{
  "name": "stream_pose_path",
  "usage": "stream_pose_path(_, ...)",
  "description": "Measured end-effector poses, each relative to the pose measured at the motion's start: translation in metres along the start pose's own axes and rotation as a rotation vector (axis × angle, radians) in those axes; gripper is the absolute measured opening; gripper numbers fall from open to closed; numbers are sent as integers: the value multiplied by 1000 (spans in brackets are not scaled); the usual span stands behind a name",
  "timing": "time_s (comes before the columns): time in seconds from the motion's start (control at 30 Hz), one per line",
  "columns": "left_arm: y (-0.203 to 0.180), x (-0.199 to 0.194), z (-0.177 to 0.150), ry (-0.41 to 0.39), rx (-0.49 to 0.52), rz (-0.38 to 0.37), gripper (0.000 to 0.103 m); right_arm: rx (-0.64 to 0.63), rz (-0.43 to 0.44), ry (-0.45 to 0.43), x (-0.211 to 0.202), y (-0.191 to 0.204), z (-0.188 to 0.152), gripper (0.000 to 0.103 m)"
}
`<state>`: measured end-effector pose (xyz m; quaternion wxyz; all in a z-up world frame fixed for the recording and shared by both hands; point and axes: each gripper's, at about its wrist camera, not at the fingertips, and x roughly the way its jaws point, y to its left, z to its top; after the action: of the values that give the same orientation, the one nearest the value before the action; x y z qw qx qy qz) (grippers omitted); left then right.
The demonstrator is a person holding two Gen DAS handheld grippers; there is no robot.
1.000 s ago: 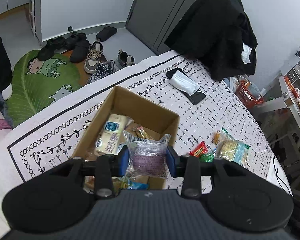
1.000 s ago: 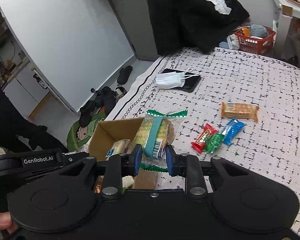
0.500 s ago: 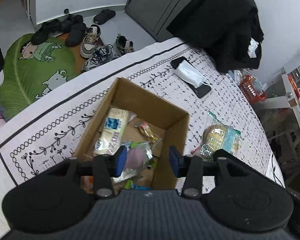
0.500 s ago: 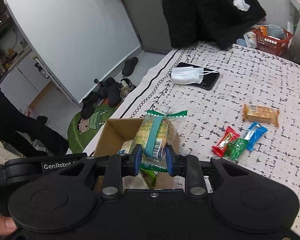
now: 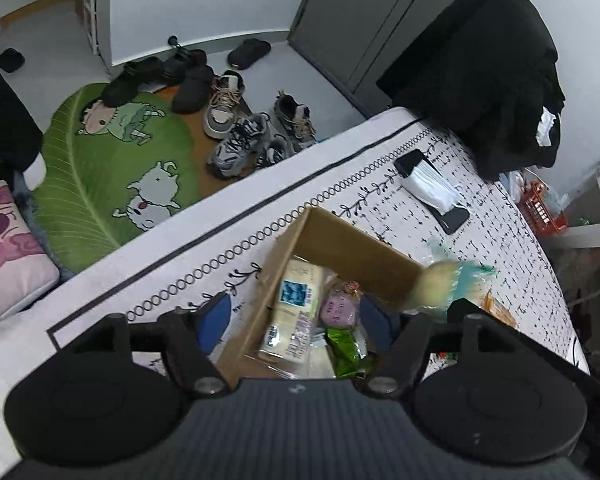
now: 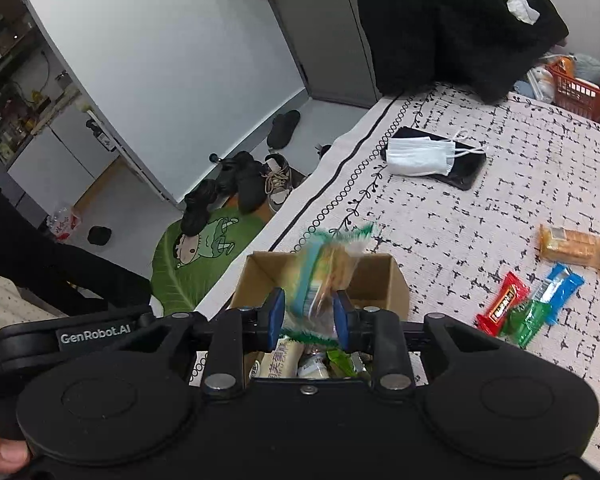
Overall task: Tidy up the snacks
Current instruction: 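Open the left gripper into the box while the right gripper releases the cookie packet, then move the left gripper toward the green packet while the right approaches the blue packet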
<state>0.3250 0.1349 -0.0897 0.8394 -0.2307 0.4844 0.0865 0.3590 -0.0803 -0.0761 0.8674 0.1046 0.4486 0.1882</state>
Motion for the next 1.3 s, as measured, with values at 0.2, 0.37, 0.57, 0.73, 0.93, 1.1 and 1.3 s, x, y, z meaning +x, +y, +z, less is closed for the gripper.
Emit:
stream_pose_path(0.2, 1, -7, -4, -12, 0, 18, 82, 28, -16, -1, -10, -11, -6, 40)
stream_pose_path(0.37, -6, -12, -12, -7, 14, 35, 82, 27, -41, -13, -26, -23, -12, 48)
stream_pose_path(0.57, -17, -22, -23, -18, 32, 28, 92, 26, -61, -39, -49, -38, -20, 60)
stream_pose_path(0.73, -29, -34, -34, -43, 58, 21, 98, 34, -78, -67, -68, -52, -26, 71)
stream_pose_path(0.93, -45, -44, -48, -59, 81, 25, 103, 37, -77, -101, -90, -69, -34, 90)
stream_pose_path(1.1, -59, -52, -58, -76, 91, 9, 103, 30, -78, -114, -106, -84, -42, 98)
stream_pose_path(1.3, -78, -55, -73, -92, 103, -7, 103, 35, -85, -142, -124, -107, -50, 103)
